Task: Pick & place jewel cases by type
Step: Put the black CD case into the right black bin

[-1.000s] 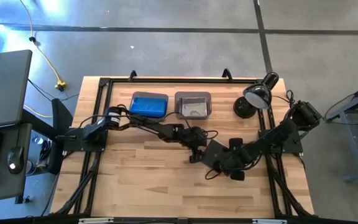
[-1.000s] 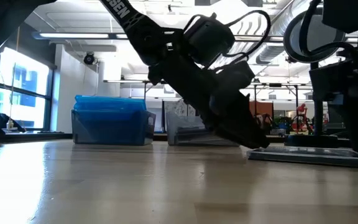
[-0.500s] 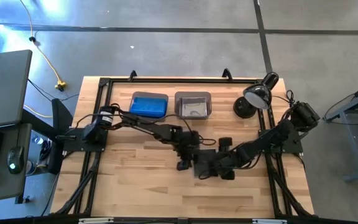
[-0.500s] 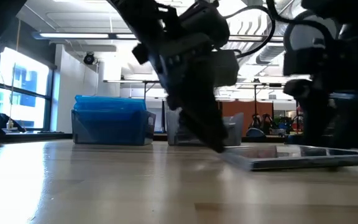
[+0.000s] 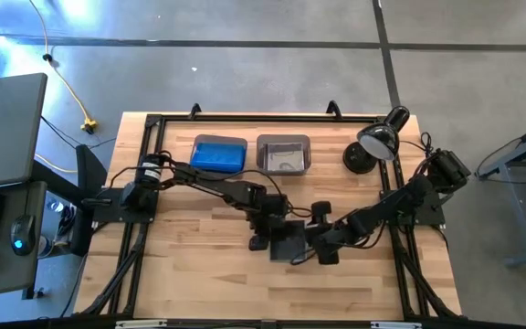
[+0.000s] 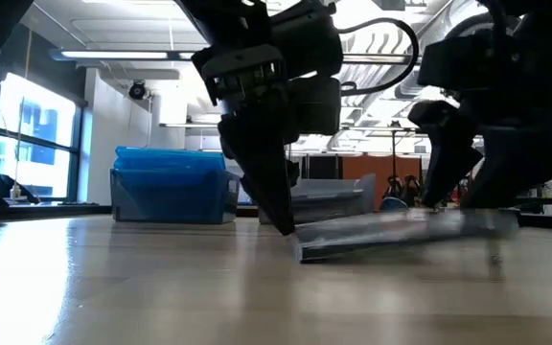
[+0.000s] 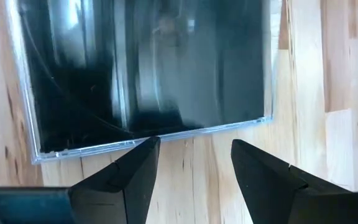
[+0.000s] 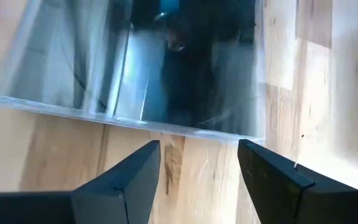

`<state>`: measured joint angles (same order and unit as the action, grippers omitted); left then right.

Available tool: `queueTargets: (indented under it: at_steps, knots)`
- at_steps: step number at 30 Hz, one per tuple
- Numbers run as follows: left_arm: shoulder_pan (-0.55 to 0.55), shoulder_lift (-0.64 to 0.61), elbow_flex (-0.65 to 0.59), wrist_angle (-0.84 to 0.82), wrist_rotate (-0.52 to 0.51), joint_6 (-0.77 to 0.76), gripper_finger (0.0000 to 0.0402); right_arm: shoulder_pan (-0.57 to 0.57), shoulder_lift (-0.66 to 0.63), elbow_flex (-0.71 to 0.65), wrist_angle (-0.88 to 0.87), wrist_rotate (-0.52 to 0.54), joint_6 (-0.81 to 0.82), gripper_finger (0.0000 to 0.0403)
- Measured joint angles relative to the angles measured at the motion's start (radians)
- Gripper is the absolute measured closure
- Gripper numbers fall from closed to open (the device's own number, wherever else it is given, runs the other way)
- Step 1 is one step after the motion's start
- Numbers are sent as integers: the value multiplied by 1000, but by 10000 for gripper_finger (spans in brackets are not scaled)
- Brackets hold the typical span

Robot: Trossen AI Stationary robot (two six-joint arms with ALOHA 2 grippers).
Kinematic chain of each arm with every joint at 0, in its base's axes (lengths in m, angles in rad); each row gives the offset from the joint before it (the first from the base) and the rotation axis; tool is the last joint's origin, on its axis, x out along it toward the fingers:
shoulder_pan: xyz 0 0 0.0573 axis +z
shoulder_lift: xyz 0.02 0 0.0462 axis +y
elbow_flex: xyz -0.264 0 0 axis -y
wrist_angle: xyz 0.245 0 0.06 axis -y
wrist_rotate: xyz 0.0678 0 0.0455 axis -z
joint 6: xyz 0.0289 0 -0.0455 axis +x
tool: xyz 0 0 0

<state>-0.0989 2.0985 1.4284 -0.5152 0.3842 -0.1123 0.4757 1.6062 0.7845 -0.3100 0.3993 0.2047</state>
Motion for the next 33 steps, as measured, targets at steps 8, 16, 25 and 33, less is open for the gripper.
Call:
queueTargets:
  at_steps: [8,16,25,33]
  knots:
    - [0,1,-1,4,-47,3,196,15,0,0,38,19,-49,190]
    - [-7,1,-3,-30,-45,53,195,15,20,0,-40,-88,108,190]
    - [-49,1,-3,-41,-134,125,195,2,112,4,56,-121,153,190]
    - [-111,1,-8,19,-363,130,195,-14,118,0,110,-162,277,190]
